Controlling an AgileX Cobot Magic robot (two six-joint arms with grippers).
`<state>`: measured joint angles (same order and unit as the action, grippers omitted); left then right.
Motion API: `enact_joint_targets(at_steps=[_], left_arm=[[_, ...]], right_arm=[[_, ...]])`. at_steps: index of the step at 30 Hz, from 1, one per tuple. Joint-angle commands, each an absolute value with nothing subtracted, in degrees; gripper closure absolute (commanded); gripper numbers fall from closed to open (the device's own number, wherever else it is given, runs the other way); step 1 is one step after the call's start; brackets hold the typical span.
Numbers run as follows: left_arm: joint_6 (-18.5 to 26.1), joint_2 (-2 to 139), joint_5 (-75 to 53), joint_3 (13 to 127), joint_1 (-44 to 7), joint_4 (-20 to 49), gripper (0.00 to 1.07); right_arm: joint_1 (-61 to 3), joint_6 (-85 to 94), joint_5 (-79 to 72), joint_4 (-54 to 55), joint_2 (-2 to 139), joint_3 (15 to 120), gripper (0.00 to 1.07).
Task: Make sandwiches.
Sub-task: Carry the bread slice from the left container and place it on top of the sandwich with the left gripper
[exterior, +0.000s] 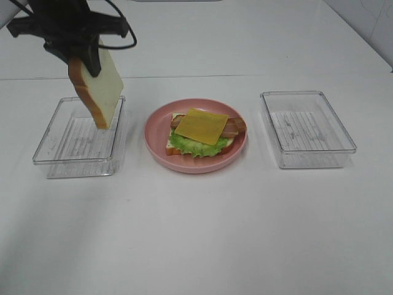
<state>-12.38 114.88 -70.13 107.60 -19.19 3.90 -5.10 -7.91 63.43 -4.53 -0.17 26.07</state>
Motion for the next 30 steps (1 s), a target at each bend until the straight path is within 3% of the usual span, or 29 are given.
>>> enact_joint_targets(at_steps=[1,5,6,8,9,10,12,13,14,20,27,30], left_arm=[[-10.5,112.6,-70.0,110.1,-19.3,11.7,1.07],[-5.6,113.2,-65.7,110.2,-19.3,19.9,1.07],[-1.4,114.4,-63.0,110.2,-19.3,26.4,1.07],[0.0,115.2,-62.1,110.2,-19.3,29.7,1.07],[3.4,117.0,-60.3,110.2,-19.3,35.0,1.07],[3.4,117.0,-60.3,110.2,-19.3,35.0,1.07],[8.3,120.7,-57.2,110.2,-19.3,41.9,1.07],[8.3,120.7,-57.2,110.2,-19.3,41.9,1.07],[11.7,123.7,-55.3,110.2,-19.3,46.9,1.07],[20.1,129.9,-53.1,110.2,-19.4,59.9,1.07],[21.4,132.2,-52.9,110.2,-19.7,61.1,1.07],[18.9,133.0,-53.0,110.2,-19.7,59.3,1.07]], right_arm=[[-5.3,-8.0,63.1,-4.7,-1.9,26.0,0.27],[-5.3,-8.0,63.1,-4.7,-1.9,26.0,0.27],[-5.3,-8.0,63.1,-4.7,-1.9,26.0,0.27],[-5.3,-8.0,63.1,-4.7,-1.9,26.0,0.27],[-5.3,-8.0,63.1,-4.6,-1.9,26.0,0.27],[-5.3,-8.0,63.1,-4.6,-1.9,26.0,0.27],[-5.3,-8.0,63.1,-4.6,-1.9,26.0,0.27],[-5.3,-8.0,63.1,-4.6,-1.9,26.0,0.27],[-5.3,-8.0,63.1,-4.6,-1.9,26.0,0.27],[-5.3,-8.0,63.1,-4.7,-1.9,26.0,0.27],[-5.3,-8.0,63.1,-4.6,-1.9,26.0,0.27],[-5.3,-8.0,63.1,-4.6,-1.9,26.0,0.27]])
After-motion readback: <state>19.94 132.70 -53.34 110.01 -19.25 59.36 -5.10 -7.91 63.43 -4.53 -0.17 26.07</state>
